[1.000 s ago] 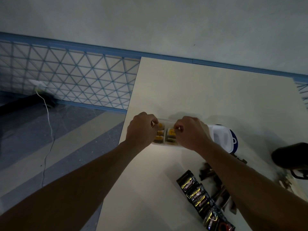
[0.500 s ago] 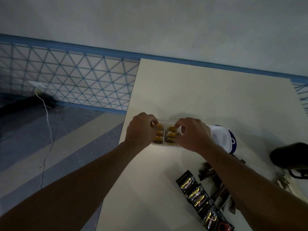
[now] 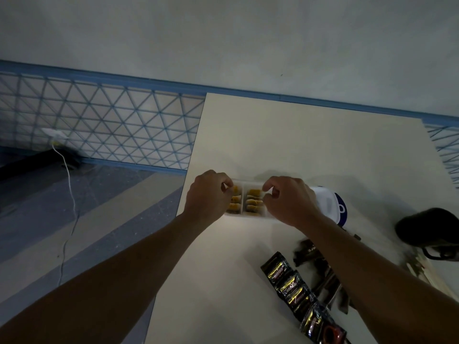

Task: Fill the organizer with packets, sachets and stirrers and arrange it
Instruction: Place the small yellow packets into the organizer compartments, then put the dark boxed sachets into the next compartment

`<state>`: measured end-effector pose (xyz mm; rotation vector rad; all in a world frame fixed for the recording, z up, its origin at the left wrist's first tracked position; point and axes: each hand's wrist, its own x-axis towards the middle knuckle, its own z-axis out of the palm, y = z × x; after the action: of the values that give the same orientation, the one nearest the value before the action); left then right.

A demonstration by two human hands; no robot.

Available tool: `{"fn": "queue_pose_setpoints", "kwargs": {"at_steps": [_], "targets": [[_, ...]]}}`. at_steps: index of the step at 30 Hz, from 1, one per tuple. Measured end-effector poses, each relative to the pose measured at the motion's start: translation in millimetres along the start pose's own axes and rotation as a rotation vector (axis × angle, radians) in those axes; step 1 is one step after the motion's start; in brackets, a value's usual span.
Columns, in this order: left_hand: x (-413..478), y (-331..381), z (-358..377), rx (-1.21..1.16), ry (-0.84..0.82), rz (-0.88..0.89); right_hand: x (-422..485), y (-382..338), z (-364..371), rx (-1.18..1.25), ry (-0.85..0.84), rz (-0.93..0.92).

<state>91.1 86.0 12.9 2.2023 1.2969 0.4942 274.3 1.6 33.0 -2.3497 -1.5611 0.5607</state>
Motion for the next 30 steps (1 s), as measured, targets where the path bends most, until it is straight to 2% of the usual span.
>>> {"fn": "queue_pose_setpoints", "kwargs": {"at_steps": [9,16,20,25,30], "targets": [[-10.7,19.6,-4.4,-0.097,-0.023,0.040,-37.3,7.8,-8.6,0.051,0.062,0.062],[-42.2,48.6,3.2,-0.212,-0.140,0.074,-88.5,23.0,-9.9,0.134,0.066,0.112],[-64.7,59.4,19.7,-0.250,-0.265,0.089,-120.0,36.3,-6.4,0.131,0.034,0.136],[-95.3,71.5,41.3,-0.233,-0.441,0.022,-159.2,54.3,-1.2,0.164,-0.062,0.141],[-123.5,84.5,60.2,-0.180,-0.528,0.015,-191.8,86.2,9.7,0.120,-0.182,0.172]]}}
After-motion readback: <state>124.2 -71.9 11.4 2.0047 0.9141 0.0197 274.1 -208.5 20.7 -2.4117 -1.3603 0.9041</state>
